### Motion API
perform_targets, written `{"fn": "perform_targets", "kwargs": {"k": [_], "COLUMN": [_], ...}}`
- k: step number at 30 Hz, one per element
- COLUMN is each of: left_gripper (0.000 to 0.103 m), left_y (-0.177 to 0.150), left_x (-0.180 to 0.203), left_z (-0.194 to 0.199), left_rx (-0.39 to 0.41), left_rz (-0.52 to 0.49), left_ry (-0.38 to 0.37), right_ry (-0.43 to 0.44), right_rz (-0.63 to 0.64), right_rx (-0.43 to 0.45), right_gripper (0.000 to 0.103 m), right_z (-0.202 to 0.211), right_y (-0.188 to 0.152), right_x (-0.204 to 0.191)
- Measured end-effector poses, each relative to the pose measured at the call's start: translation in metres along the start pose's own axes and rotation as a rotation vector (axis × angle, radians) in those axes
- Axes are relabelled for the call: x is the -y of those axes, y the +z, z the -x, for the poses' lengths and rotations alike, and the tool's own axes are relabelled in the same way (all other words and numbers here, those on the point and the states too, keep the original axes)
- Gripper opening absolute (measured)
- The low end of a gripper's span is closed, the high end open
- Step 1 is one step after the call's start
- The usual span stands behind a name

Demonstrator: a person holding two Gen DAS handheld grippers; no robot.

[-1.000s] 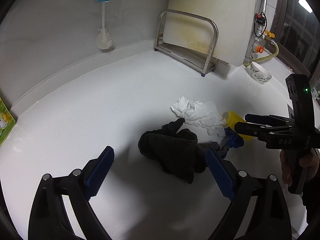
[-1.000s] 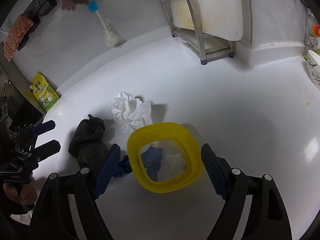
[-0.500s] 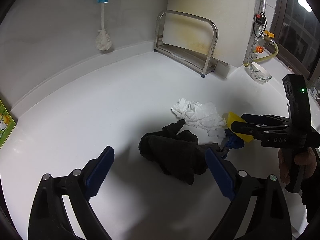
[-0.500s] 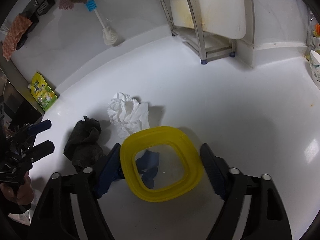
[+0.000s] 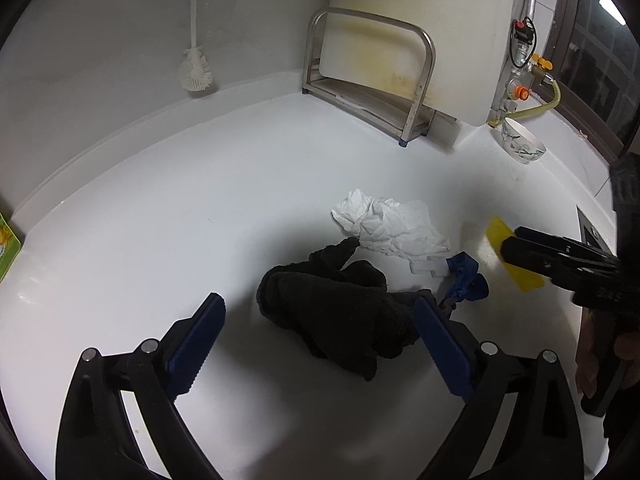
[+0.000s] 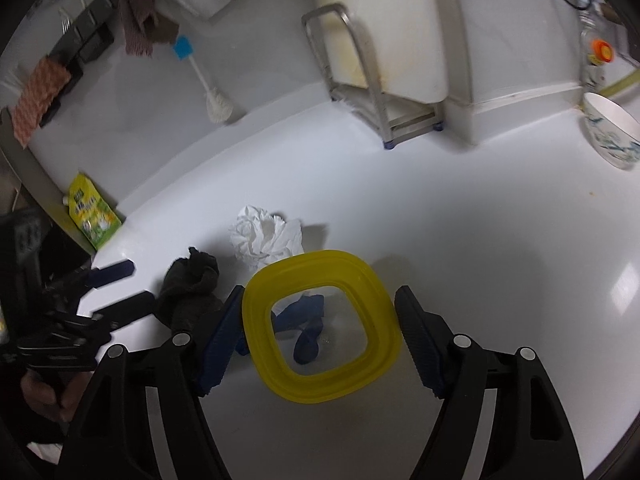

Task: Collect trash
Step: 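Grasp the yellow lid with the right gripper while the left gripper grasps the dark grey cloth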

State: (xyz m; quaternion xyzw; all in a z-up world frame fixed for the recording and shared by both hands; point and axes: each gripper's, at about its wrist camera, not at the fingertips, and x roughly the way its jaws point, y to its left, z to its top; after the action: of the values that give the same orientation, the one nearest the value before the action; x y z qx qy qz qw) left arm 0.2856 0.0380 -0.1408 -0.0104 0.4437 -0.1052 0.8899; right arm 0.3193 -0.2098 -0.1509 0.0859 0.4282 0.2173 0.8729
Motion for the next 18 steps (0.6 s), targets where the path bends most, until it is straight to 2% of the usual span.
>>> {"fn": "perform_targets", "kwargs": {"k": [9, 12, 13, 18], "left_gripper": [0.094, 0.079, 0.069, 0.045], "left_y": [-0.005, -0.009, -0.010, -0.012], "left_x": [0.004, 0.005, 0.006, 0.005], "left_z": [-0.020, -0.022, -0.023, -0.023], "left_rx": [-0.032, -0.036, -0.045, -0.064], "left_rz": [0.011, 0.008, 0.004, 0.001], "left_ry": [0.049, 0.033, 0.034, 0.021], "right_ry": [-0.010, -0.005, -0.006, -0.007], "right_rz": [-0.038, -0.056, -0.058, -0.095], "right_rx": [0.042, 0.053, 0.054, 0.069], "right_gripper": [0.072, 0.072, 0.072, 0.072], "right_z": [0.030, 0.037, 0.038, 0.048], "right_y": [-0.020, -0.029, -0.031, -0.044], "right_x": [-0.010, -0.015, -0.017, -0.025]}}
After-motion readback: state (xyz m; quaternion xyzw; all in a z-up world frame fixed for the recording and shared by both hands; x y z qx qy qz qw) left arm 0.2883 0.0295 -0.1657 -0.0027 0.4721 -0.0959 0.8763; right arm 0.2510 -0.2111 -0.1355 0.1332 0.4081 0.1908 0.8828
